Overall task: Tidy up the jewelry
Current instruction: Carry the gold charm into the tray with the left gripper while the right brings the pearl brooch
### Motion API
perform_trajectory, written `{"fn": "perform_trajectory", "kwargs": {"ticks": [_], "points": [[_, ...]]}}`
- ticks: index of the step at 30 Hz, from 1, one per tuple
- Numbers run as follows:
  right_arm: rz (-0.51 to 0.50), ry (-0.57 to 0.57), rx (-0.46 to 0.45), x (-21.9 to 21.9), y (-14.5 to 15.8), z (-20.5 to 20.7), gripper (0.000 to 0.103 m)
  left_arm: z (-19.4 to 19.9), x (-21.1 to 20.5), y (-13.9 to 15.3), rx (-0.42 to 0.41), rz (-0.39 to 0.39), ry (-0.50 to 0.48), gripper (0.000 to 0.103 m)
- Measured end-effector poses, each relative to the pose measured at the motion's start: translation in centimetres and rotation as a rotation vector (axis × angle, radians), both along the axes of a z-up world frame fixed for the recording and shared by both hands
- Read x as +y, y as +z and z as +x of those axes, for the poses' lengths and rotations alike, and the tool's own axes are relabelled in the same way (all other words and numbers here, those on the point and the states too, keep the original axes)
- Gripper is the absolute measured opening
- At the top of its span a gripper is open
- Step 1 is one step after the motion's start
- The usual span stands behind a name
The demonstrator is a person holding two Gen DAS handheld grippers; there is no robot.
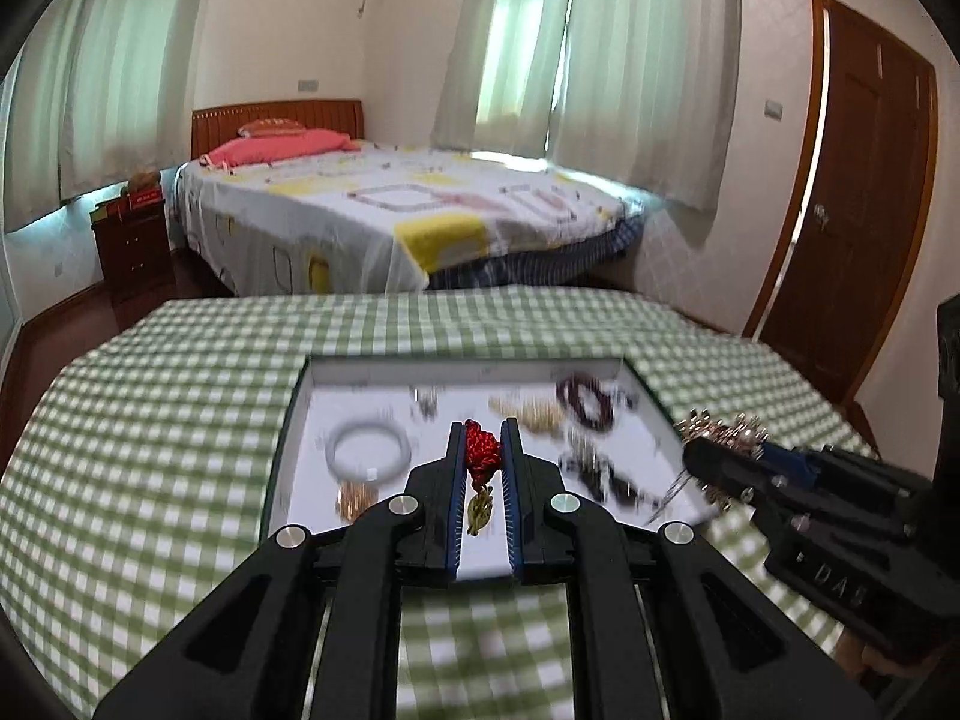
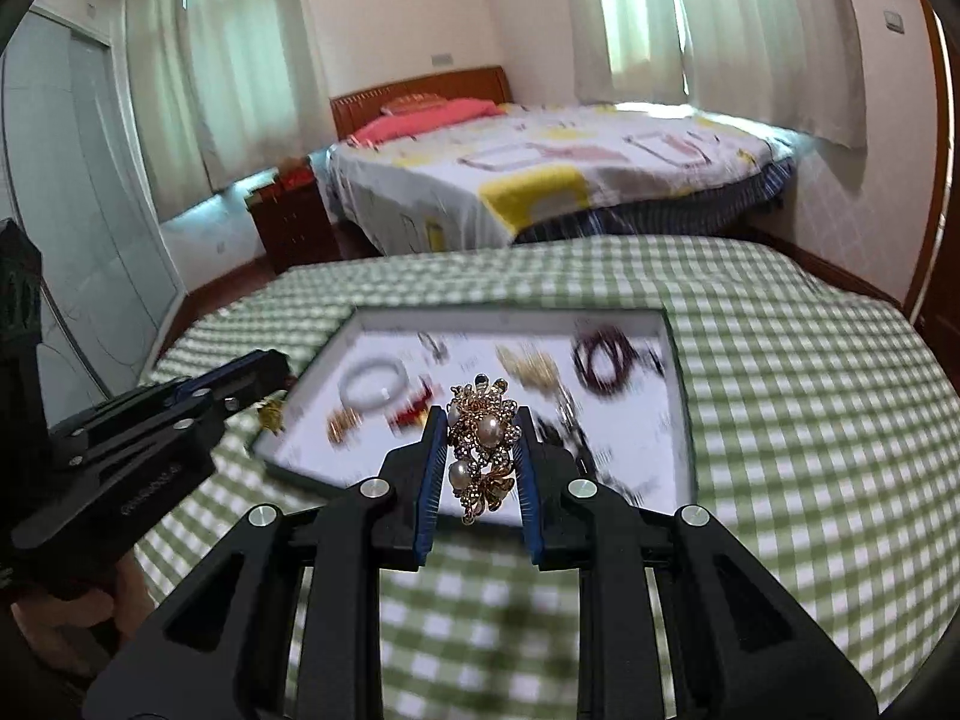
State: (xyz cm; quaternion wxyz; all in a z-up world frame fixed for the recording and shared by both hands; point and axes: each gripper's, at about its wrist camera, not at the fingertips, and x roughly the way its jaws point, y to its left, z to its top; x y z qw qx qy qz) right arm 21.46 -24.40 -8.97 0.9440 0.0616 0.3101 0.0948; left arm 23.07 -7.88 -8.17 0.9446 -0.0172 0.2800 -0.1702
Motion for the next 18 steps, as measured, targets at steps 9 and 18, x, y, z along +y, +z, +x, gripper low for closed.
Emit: {"fn": "perform_trajectory", "kwargs": {"ticks": [9, 18], "points": [[0.023, 0.010, 0.042, 1.1, -2.8, 5.0, 0.022, 4.9, -0.8, -2.9, 0.030, 0.010, 0.011, 0.012], [0.017, 0.004, 0.204, 1.0, -9.0, 7.0, 0.022, 7.1, -1.0, -9.5, 0.183, 0.075, 0.022, 0.012]]}}
